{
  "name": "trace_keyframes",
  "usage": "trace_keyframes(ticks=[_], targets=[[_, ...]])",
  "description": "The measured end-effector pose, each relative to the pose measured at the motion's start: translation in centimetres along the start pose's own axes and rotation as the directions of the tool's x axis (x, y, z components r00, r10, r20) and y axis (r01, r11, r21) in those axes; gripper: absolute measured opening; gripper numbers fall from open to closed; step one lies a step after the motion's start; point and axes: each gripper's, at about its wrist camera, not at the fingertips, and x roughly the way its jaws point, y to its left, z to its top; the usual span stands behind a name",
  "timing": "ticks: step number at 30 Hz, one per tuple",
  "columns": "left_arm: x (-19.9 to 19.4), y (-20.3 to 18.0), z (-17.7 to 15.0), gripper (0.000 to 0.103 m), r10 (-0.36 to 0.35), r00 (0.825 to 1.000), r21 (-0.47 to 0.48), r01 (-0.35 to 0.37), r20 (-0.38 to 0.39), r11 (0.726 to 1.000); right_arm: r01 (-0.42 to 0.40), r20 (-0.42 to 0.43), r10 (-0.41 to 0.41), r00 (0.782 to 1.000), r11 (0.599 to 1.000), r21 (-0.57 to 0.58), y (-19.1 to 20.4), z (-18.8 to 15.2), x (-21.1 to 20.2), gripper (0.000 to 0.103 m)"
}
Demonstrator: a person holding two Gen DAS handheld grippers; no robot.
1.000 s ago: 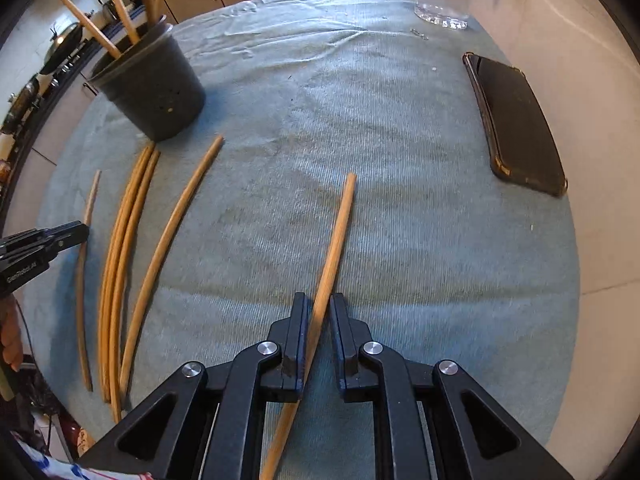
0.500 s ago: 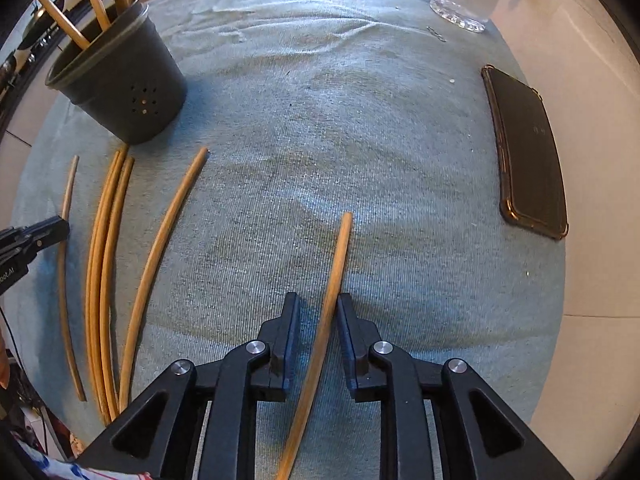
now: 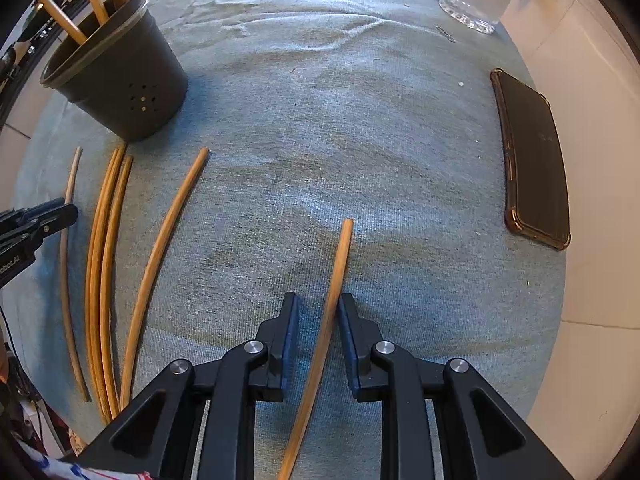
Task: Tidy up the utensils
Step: 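Lift both chopsticks upright and carry them over the black holder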
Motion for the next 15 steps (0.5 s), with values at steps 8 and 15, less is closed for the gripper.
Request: trace_keyframes(ticks=[8, 15], targets=[[-3.4, -0.6, -2.0, 0.006, -0.011, 0.986, 0.027, 0.007, 0.169, 1.000, -0.023, 0.139, 0.028, 0.990, 0.999, -0.038, 0.4, -2.4, -1.0, 0.006], [-10.8, -0.9, -6.8, 0.006, -0.062, 0.911, 0.076, 0.034, 0.408, 0.997, -0.133, 0.332, 0.126, 0.935, 0.991, 0.000, -0.2, -5.8, -5.8, 0.006]])
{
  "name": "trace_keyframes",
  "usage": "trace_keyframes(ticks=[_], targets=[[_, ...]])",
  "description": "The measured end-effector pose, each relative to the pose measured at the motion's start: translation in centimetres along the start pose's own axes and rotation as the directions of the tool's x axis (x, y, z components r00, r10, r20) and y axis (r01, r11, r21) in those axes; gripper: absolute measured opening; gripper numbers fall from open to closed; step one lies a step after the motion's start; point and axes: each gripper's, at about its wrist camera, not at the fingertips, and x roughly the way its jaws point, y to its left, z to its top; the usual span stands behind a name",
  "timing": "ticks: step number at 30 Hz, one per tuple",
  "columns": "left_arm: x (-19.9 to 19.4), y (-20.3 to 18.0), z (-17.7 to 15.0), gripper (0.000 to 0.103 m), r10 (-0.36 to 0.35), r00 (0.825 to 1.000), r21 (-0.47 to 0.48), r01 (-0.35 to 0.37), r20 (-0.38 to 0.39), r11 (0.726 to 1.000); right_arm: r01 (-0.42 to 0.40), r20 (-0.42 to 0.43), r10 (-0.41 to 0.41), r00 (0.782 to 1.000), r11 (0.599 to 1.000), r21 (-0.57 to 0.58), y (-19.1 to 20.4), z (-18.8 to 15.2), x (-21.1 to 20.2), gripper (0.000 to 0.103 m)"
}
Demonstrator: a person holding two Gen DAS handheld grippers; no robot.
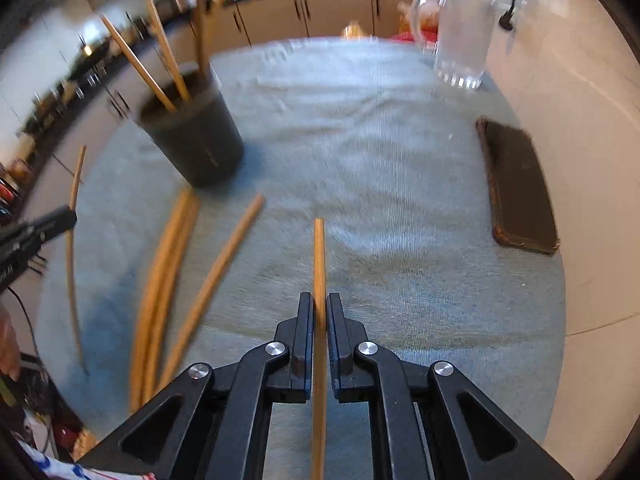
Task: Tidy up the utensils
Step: 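Lift both chopsticks upright and carry them over the black holder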
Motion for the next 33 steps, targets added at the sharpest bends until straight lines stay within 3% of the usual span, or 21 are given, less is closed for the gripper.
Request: trace_keyframes(ticks=[5, 11, 18, 24, 30, 33], targets=[[-4.1, -0.1, -1.9, 0.006, -0.004, 0.995, 0.012, 0.002, 0.099, 1.000, -0.017, 0.142, 0.016, 0.990, 1.000, 0.004, 0.3, -1.6, -4.2, 0.006], [-8.0, -0.7, -3.5, 0.006, -0.005, 0.980, 0.016, 0.002, 0.197, 1.000, -0.024, 0.299, 0.028, 0.954, 1.000, -0.018, 1.5, -2.4, -8.8, 0.006], [-11.6, -0.7, -3.7, 0.006, -0.010, 0.945, 0.013, 0.007, 0.327, 1.000, -0.042, 0.367, 0.044, 0.929, 0.999, -0.015, 2.4, -2.3, -10.7, 0.006], [-13.1, -0.7, -2.7, 0.006, -0.030, 0.926, 0.006, 0.030, 0.377, 1.000, -0.041, 0.398, 0.046, 0.916, 0.999, -0.021, 2.9, -1.7, -10.9, 0.006], [-13.1, 0.0, 0.3, 0.006, -0.051, 0.913, -0.037, 0.072, 0.404, 0.997, -0.060, 0.451, 0.064, 0.890, 0.998, -0.023, 3.2, 0.4, -12.1, 0.006], [-13.3, -0.1, 2.3, 0.006, -0.042, 0.898, -0.043, 0.068, 0.439, 0.997, -0.078, 0.492, 0.079, 0.867, 0.997, -0.023, 3.6, 2.1, -13.0, 0.006]])
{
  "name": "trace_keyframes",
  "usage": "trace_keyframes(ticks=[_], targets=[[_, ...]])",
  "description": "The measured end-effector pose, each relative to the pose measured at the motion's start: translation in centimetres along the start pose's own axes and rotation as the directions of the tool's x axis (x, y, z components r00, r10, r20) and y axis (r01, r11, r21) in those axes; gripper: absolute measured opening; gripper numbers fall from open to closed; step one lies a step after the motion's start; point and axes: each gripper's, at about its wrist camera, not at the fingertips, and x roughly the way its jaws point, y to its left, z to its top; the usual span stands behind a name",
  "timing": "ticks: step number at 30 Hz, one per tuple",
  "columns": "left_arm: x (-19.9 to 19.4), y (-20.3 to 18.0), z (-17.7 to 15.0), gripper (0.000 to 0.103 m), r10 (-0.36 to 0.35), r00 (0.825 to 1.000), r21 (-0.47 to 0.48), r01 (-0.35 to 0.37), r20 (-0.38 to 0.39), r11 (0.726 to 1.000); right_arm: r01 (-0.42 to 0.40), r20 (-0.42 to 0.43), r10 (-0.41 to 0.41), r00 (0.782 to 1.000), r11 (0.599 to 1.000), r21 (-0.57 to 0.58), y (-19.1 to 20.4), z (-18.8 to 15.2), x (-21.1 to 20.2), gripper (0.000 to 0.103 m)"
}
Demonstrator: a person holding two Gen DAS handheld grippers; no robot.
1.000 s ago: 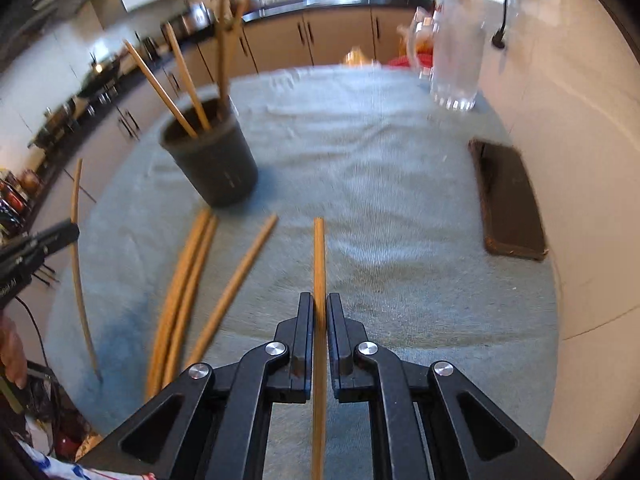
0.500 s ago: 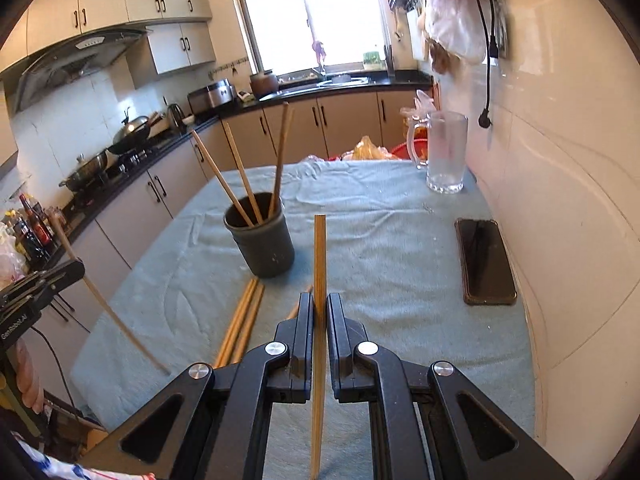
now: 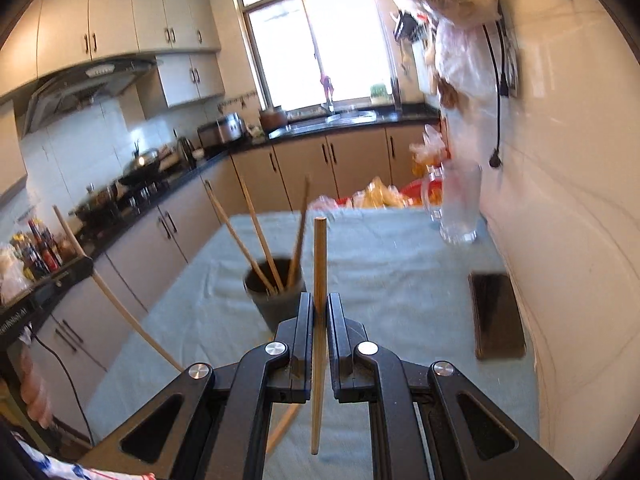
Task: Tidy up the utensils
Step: 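Lift both chopsticks upright and carry them over the black holder, then lower the held chopsticks into the black holder cup with both grippers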
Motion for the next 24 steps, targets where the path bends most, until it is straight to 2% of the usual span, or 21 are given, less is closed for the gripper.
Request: trace_keyframes(ticks=[3, 9, 16, 19, 24], targets=[[1.1, -0.4, 2.1, 0.006, 0.008, 0.999, -0.003, -0.008, 0.040, 1.000, -0.018, 0.058, 0.018, 0.998, 1.000, 0.011, 0.8, 2.5, 0.5, 0.006], [5.0, -0.4, 6.1, 0.006, 0.019, 0.997, -0.060, -0.014, 0.073, 0.998, -0.061, 0.145, 0.055, 0.988, 0.997, 0.041, 2.4, 6.9, 2.5, 0.006], [10.3, 0.5, 8.1, 0.006, 0.053, 0.996, -0.091, -0.047, 0.069, 0.995, -0.060, 0.216, 0.045, 0.975, 0.996, 0.066, 3.4, 9.7, 5.7, 0.007], [13.1, 1.2, 7.8, 0.006, 0.043, 0.999, -0.114, -0.040, 0.024, 0.993, -0.025, 0.210, 0.011, 0.978, 0.998, 0.062, 3.1, 9.6, 7.7, 0.007], [16.0, 2.2, 5.8, 0.006, 0.036, 0.997, -0.133, -0.044, -0.064, 0.990, -0.013, 0.118, 0.006, 0.993, 0.998, 0.059, 2.7, 7.8, 11.2, 0.007]])
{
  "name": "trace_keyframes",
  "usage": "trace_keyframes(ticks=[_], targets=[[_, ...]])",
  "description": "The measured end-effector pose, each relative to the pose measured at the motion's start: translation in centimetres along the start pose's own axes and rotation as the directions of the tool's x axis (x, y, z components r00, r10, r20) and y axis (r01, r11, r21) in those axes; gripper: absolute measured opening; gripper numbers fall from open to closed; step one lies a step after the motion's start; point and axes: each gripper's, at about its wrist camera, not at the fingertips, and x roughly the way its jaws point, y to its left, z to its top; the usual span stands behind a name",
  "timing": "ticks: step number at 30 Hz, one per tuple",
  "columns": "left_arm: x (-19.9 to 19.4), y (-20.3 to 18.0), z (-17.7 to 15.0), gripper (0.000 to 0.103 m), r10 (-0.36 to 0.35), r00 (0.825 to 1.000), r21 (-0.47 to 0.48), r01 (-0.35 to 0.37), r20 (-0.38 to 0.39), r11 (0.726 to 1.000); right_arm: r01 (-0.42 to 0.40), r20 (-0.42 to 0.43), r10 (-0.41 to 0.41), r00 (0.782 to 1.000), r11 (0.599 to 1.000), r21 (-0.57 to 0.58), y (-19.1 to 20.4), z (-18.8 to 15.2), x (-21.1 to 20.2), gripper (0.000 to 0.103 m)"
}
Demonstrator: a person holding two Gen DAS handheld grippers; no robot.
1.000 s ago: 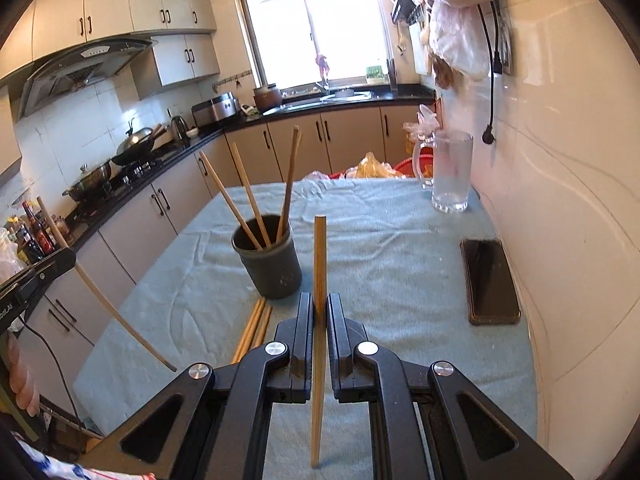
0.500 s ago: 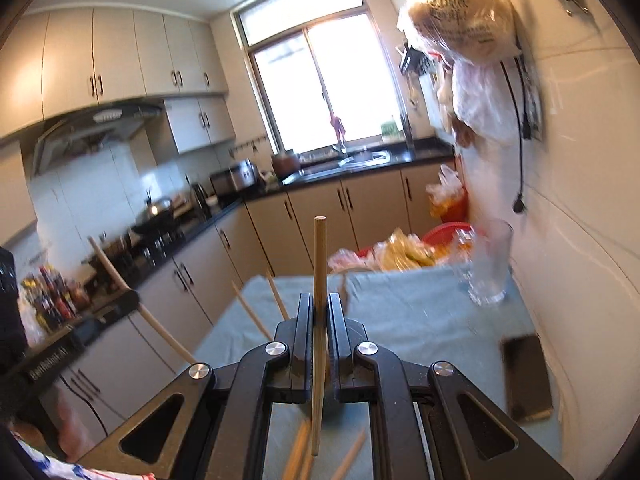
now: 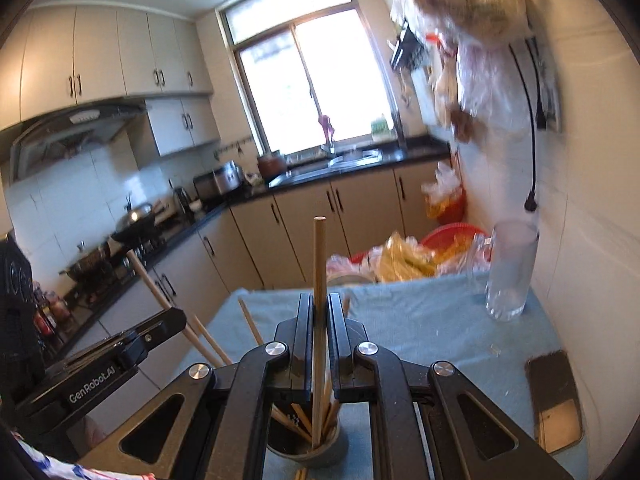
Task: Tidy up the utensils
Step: 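Lower the held chopsticks into the black holder cup with both grippers, then open both grippers and withdraw them from the black holder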
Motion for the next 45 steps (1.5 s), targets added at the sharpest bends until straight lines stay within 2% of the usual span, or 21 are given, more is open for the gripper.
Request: trace_keyframes(ticks=[4, 11, 13, 14, 15, 16, 17, 25, 30, 34, 37, 39, 41, 45], targets=[[0.6, 0.5, -0.9, 0.006, 0.016, 0.999, 0.004, -0.016, -0.034, 1.000, 0.010, -0.046, -0.011, 0.999, 1.000, -0.004, -0.6, -1.2, 1.2, 0.007], [-0.2, 0.2, -1.5, 0.007, 0.021, 0.999, 0.013, -0.021, -0.036, 1.000, 0.021, -0.076, -0.020, 0.997, 1.000, 0.008, -1.0, -1.8, 1.9, 0.007], [-0.7, 0.1, -1.6, 0.013, 0.020, 0.999, 0.014, -0.020, -0.035, 1.000, 0.018, -0.081, -0.018, 0.997, 1.000, 0.008, -0.9, -1.8, 2.0, 0.009], [-1.0, 0.2, -1.6, 0.017, 0.020, 0.999, 0.011, -0.020, -0.033, 1.000, 0.018, -0.085, -0.017, 0.996, 1.000, 0.007, -0.9, -1.8, 2.0, 0.016], [-1.4, 0.2, -1.6, 0.027, 0.022, 0.999, 0.008, -0.022, -0.030, 1.000, 0.019, -0.086, -0.018, 0.996, 1.000, 0.006, -0.8, -1.7, 1.9, 0.022], [-1.9, 0.3, -1.5, 0.034, 0.023, 0.999, 0.001, -0.023, -0.024, 1.000, 0.018, -0.083, -0.018, 0.996, 1.000, 0.007, -0.7, -1.7, 1.7, 0.035], [-2.5, 0.5, -1.5, 0.036, 0.021, 1.000, -0.006, -0.022, -0.014, 1.000, 0.018, -0.078, -0.017, 0.997, 1.000, 0.007, -0.6, -1.6, 1.5, 0.041], [-8.3, 1.9, -2.3, 0.039, 0.045, 0.998, -0.017, -0.044, 0.040, 0.999, 0.022, -0.017, -0.022, 1.000, 1.000, -0.006, 0.2, -0.3, -2.4, 0.042], [-11.8, 3.6, -4.2, 0.049, 0.072, 0.995, -0.054, -0.068, 0.066, 0.996, 0.029, 0.012, -0.028, 1.000, 0.999, -0.031, 0.4, -1.1, -6.4, 0.058], [-12.4, 4.7, -7.2, 0.053, 0.104, 0.994, -0.051, -0.102, 0.028, 0.993, 0.040, -0.051, -0.043, 0.998, 0.998, -0.055, -0.1, -4.3, -7.7, 0.066], [-11.0, 5.1, -10.3, 0.053, 0.122, 0.991, -0.034, -0.123, -0.049, 0.992, 0.055, -0.165, -0.064, 0.984, 0.997, -0.060, -1.4, -8.3, -6.5, 0.066], [-9.7, 5.4, -12.5, 0.053, 0.126, 0.985, -0.029, -0.130, -0.117, 0.991, 0.046, -0.268, -0.056, 0.962, 0.998, -0.043, -2.3, -11.2, -4.9, 0.066], [-8.1, 5.6, -14.6, 0.053, 0.111, 0.976, -0.029, -0.119, -0.189, 0.993, 0.018, -0.370, -0.028, 0.929, 0.999, -0.030, -2.9, -14.3, -3.1, 0.056], [-5.3, 5.2, -17.7, 0.053, 0.080, 0.948, -0.013, -0.088, -0.307, 0.996, -0.010, -0.466, -0.002, 0.885, 1.000, -0.023, -3.1, -17.9, -0.8, 0.053]])
